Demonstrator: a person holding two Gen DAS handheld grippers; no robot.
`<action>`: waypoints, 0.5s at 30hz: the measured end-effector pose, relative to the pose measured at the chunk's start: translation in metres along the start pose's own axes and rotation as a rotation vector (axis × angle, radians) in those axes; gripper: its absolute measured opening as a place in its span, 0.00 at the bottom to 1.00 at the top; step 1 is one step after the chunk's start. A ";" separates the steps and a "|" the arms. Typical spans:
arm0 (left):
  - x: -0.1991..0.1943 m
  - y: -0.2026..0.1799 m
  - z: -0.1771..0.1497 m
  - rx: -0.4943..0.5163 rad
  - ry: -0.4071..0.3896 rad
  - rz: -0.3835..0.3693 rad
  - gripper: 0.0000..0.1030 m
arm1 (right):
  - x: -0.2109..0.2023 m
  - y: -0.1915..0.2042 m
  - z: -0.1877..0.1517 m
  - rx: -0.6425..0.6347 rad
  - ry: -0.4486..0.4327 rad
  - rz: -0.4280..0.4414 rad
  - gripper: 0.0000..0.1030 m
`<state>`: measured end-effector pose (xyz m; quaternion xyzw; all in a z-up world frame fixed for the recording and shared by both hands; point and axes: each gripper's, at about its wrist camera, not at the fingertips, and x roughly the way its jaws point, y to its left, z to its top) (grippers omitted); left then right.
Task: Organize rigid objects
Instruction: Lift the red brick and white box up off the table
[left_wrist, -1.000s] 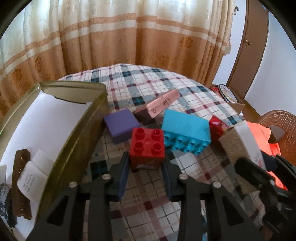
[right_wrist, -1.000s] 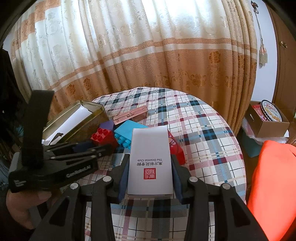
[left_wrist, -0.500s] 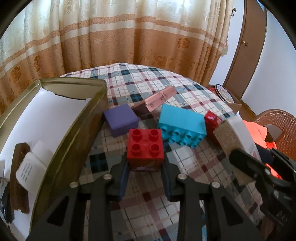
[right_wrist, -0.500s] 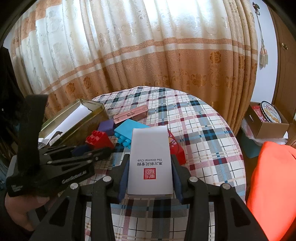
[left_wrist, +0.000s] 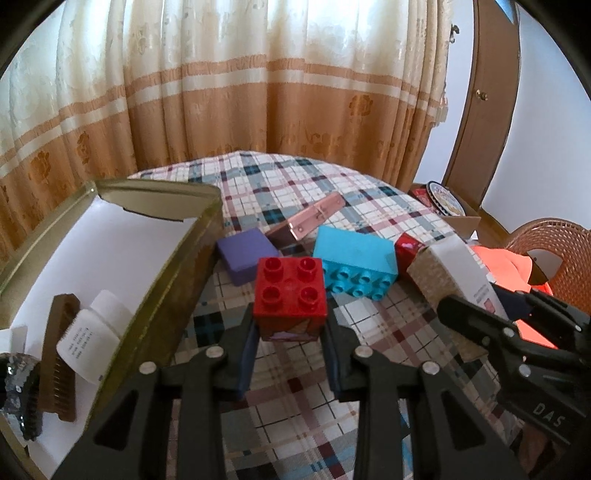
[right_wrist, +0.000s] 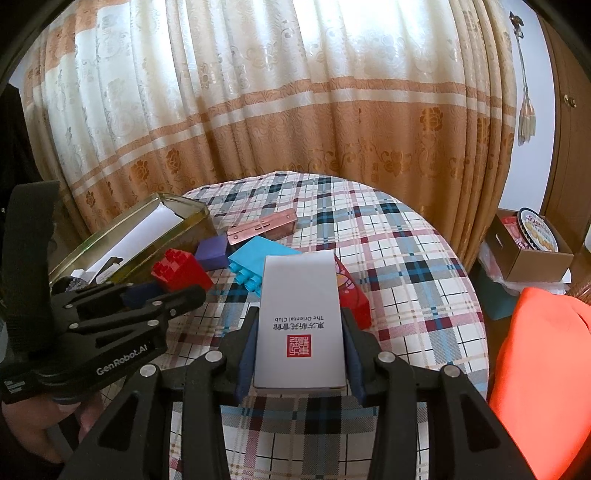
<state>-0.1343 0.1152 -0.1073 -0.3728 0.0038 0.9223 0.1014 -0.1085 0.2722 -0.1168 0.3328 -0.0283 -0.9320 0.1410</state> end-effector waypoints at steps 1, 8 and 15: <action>-0.001 0.000 0.000 0.004 -0.007 0.001 0.30 | 0.000 0.001 0.000 -0.001 -0.001 0.000 0.43; -0.008 -0.001 0.000 0.014 -0.040 0.011 0.30 | -0.002 0.005 0.000 -0.017 -0.010 -0.007 0.43; -0.014 -0.003 0.000 0.028 -0.070 0.021 0.30 | -0.005 0.007 0.000 -0.030 -0.027 -0.010 0.43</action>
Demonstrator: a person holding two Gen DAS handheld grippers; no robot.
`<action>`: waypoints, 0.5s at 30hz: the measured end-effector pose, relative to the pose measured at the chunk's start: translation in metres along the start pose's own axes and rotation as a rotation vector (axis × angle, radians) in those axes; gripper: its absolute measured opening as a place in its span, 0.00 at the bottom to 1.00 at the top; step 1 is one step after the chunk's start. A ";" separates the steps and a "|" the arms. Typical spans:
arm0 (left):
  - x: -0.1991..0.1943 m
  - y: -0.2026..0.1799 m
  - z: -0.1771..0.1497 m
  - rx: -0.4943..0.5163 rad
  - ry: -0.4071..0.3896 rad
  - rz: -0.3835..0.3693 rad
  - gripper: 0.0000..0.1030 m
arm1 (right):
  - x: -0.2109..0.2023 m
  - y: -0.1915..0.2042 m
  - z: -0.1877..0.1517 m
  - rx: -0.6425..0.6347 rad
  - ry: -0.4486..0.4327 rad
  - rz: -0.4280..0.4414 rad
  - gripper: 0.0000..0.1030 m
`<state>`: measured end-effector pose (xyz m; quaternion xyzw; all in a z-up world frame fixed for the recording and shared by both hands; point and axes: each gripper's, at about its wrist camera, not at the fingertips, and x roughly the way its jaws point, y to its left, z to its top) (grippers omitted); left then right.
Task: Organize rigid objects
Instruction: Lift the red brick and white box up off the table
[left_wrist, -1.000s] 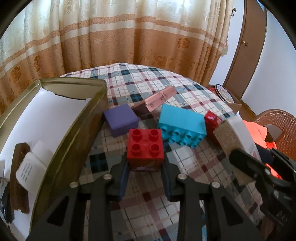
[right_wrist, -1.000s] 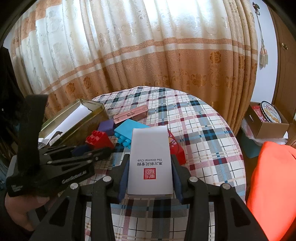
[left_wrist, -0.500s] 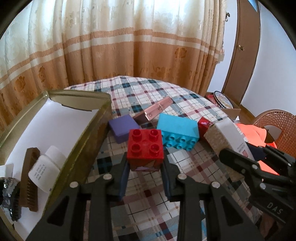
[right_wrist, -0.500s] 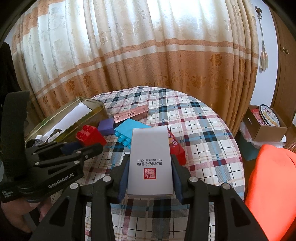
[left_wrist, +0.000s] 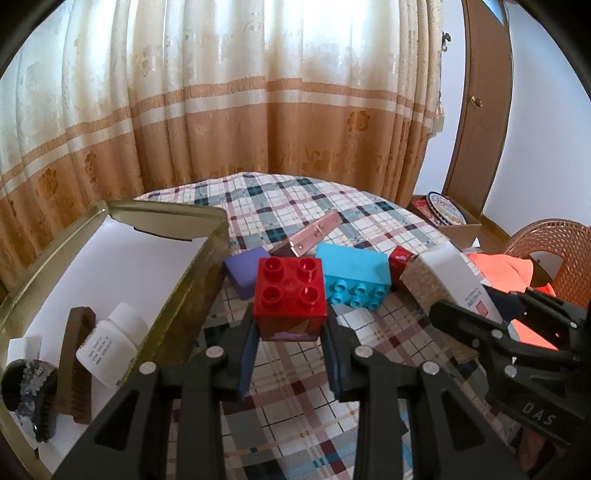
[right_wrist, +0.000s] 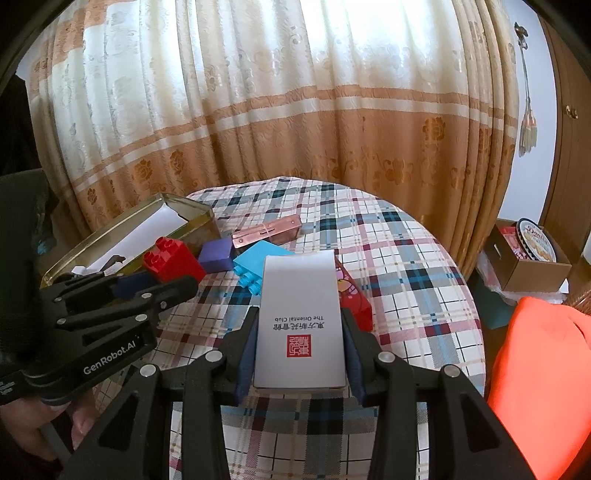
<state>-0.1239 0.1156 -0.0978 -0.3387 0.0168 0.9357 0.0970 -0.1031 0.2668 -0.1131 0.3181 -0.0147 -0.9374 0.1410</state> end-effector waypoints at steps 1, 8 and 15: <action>0.000 0.000 0.000 0.003 -0.004 0.002 0.30 | -0.001 0.000 0.000 -0.002 -0.003 -0.001 0.43; -0.009 -0.004 0.000 0.024 -0.036 0.010 0.30 | -0.002 0.001 0.000 -0.009 -0.015 -0.007 0.43; -0.014 -0.005 -0.001 0.034 -0.055 0.015 0.30 | -0.004 0.003 -0.001 -0.015 -0.024 -0.012 0.43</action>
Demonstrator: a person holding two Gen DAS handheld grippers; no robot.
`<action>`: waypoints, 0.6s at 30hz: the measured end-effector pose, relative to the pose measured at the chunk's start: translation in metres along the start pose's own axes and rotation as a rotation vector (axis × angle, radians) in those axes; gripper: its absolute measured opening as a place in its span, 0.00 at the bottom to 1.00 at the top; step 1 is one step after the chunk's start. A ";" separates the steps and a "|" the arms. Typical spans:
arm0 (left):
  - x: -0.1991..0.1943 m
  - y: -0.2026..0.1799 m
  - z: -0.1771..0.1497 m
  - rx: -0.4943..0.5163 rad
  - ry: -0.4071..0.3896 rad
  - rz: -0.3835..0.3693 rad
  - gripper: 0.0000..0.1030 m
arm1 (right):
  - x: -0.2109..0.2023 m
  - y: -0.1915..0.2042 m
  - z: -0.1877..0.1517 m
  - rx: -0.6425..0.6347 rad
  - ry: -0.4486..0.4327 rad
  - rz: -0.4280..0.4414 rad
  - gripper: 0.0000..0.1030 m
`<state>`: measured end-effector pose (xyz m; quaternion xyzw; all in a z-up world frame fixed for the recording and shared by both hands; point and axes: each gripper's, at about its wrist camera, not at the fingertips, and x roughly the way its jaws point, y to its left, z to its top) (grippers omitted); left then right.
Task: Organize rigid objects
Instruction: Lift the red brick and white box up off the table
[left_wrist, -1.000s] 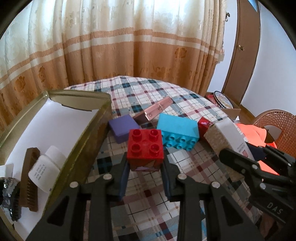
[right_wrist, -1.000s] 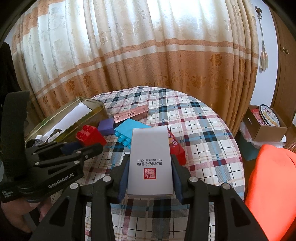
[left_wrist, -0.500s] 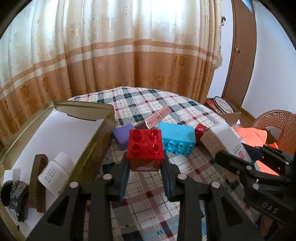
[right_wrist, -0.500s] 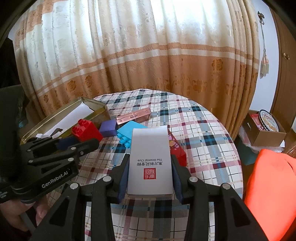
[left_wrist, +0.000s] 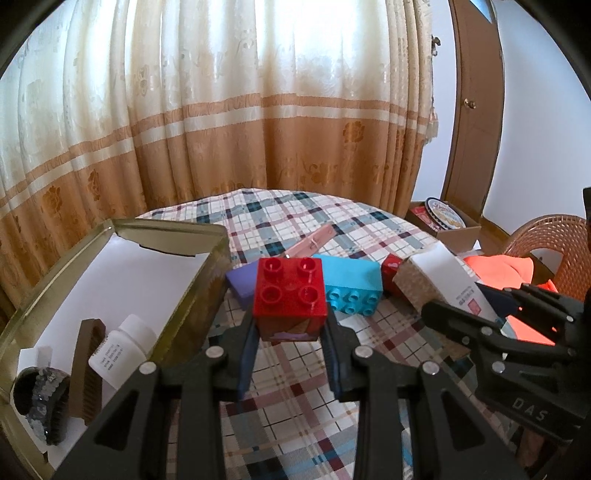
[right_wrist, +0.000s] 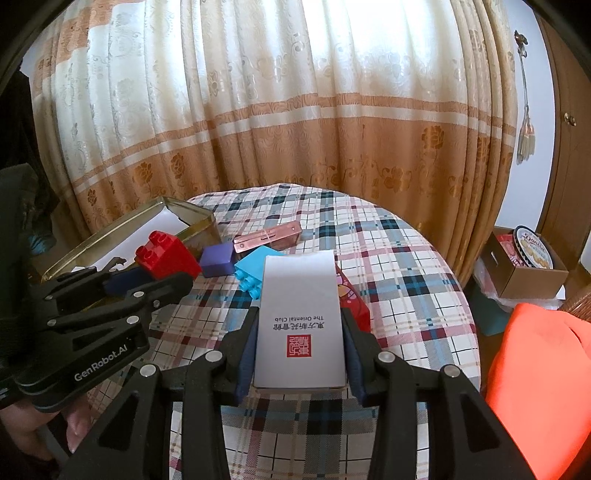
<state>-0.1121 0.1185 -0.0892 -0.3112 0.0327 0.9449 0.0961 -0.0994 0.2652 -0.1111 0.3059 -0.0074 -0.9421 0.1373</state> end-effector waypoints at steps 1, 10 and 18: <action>-0.001 0.000 0.000 0.001 -0.003 0.000 0.30 | 0.000 0.000 0.000 0.000 -0.001 0.000 0.43; -0.005 -0.002 0.000 0.012 -0.022 0.002 0.30 | -0.002 0.001 0.000 -0.002 -0.011 -0.003 0.43; -0.009 -0.003 -0.001 0.020 -0.036 0.005 0.30 | -0.005 0.002 0.001 -0.012 -0.026 -0.008 0.43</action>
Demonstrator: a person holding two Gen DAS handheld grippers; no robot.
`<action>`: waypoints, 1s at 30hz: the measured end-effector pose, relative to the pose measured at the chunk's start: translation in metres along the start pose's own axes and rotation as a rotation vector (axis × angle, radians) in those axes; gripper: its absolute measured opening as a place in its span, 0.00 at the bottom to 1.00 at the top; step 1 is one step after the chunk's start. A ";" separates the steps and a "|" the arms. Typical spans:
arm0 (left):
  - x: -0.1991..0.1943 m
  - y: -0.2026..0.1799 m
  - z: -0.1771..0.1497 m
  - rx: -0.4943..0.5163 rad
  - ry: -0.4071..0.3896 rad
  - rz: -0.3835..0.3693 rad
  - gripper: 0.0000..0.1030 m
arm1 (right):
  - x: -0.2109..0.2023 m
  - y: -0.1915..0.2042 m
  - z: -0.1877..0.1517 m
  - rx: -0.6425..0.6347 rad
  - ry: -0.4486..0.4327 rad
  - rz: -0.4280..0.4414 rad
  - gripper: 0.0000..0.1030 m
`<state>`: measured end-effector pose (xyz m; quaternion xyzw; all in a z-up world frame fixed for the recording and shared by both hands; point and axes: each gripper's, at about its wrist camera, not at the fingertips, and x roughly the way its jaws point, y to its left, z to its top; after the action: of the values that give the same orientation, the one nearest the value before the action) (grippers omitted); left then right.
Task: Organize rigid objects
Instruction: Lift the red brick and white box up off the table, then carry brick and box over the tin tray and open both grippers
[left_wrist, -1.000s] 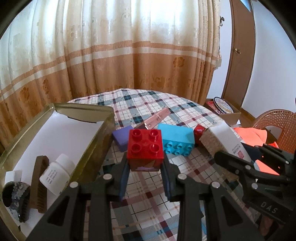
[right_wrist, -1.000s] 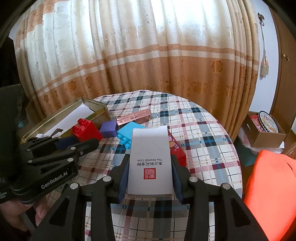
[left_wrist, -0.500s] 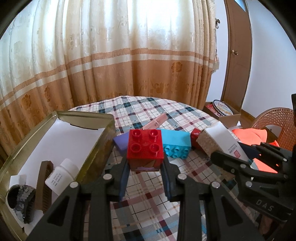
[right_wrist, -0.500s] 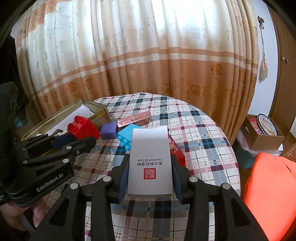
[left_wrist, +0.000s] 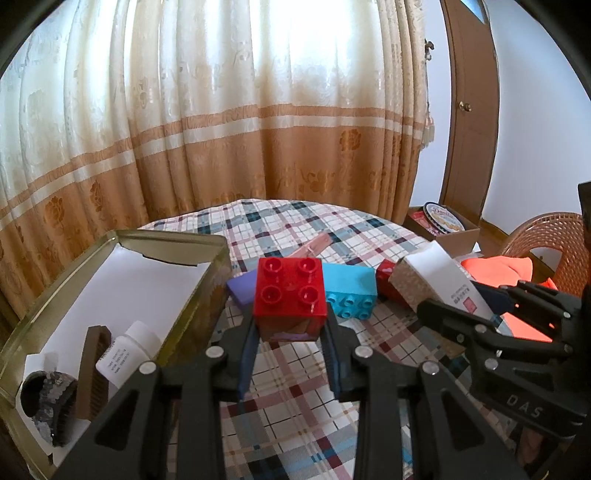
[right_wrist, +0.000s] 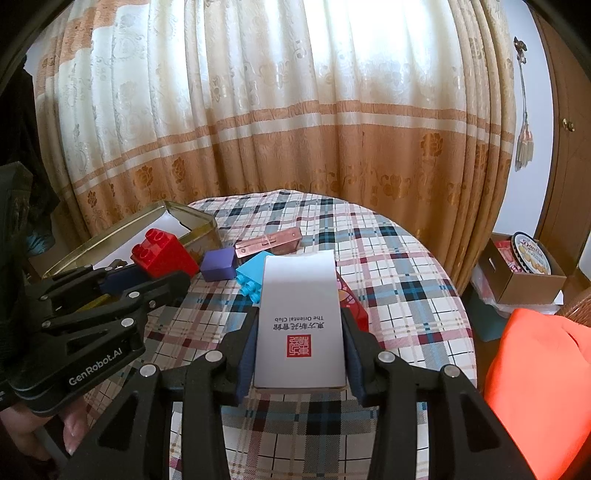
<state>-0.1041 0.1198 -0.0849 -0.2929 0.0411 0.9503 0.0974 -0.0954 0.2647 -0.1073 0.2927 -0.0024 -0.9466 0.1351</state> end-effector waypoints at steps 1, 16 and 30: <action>-0.001 -0.001 0.000 0.003 -0.003 0.001 0.30 | 0.000 0.001 0.000 -0.002 -0.001 -0.001 0.43; -0.008 -0.001 -0.001 0.007 -0.029 0.002 0.30 | -0.004 0.005 0.000 -0.018 -0.025 -0.010 0.43; -0.013 0.001 -0.002 0.005 -0.045 0.004 0.30 | -0.007 0.007 0.000 -0.032 -0.041 -0.019 0.43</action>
<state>-0.0926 0.1163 -0.0792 -0.2709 0.0417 0.9568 0.0972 -0.0884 0.2597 -0.1030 0.2709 0.0126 -0.9536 0.1307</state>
